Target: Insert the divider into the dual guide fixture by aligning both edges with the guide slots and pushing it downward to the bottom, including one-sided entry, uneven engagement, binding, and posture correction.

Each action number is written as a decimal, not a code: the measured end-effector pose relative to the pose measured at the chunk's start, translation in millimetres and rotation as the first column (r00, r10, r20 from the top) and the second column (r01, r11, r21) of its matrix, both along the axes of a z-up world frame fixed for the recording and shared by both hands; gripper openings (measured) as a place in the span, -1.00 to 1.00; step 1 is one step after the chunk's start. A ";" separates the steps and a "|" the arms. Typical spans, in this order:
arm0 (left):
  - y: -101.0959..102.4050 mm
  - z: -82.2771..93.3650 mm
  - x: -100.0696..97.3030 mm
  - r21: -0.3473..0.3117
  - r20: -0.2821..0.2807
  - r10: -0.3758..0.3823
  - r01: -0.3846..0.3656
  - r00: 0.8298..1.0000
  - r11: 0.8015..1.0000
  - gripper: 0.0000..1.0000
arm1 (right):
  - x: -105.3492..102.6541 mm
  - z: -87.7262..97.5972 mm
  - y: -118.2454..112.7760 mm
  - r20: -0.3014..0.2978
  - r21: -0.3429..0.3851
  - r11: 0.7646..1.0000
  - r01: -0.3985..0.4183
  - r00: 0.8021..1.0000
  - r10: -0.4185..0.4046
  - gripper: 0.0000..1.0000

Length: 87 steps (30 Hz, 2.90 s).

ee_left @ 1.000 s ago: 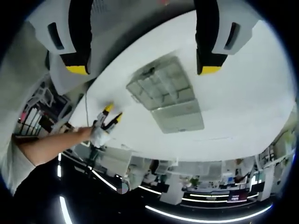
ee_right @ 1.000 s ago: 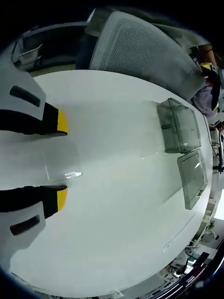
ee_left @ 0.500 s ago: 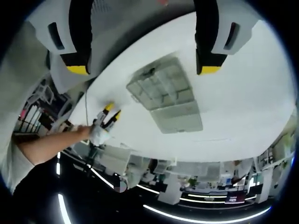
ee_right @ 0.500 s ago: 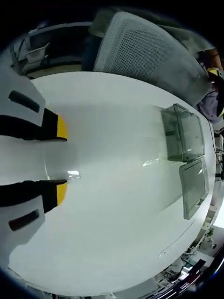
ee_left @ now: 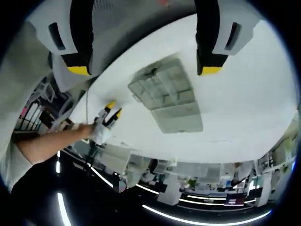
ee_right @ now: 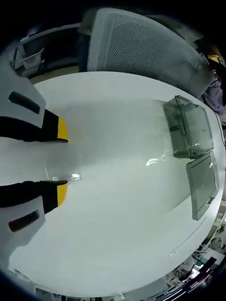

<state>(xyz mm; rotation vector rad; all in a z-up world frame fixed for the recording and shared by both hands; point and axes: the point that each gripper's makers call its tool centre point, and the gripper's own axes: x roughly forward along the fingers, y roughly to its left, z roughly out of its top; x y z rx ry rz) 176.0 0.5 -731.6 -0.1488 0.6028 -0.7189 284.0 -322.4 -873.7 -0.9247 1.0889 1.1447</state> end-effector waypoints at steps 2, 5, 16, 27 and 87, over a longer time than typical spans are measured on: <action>1.4 0.3 -0.6 -0.005 0.000 0.004 -0.004 1.000 1.000 0.78 | -1.1 1.1 2.4 0.000 0.005 1.000 0.006 1.000 -0.006 -0.46; 1.7 1.7 -1.7 -0.006 0.006 0.002 -0.002 1.000 1.000 0.78 | -3.3 3.1 6.9 0.002 0.003 1.000 0.010 1.000 -0.010 -0.46; -2.3 0.9 -2.7 -0.020 0.010 -0.013 0.013 1.000 1.000 0.77 | -9.9 15.8 19.1 0.019 0.016 1.000 0.018 1.000 -0.019 -0.46; -11.1 3.6 -0.3 -0.044 0.016 -0.037 0.038 0.999 0.998 0.74 | -24.3 33.7 28.7 0.044 0.016 1.000 -0.012 0.999 0.011 -0.46; -121.4 13.5 2.0 -0.262 -0.064 -0.274 0.248 0.960 0.933 0.31 | -91.3 112.1 134.1 0.178 0.072 0.964 -0.256 0.954 0.240 -0.47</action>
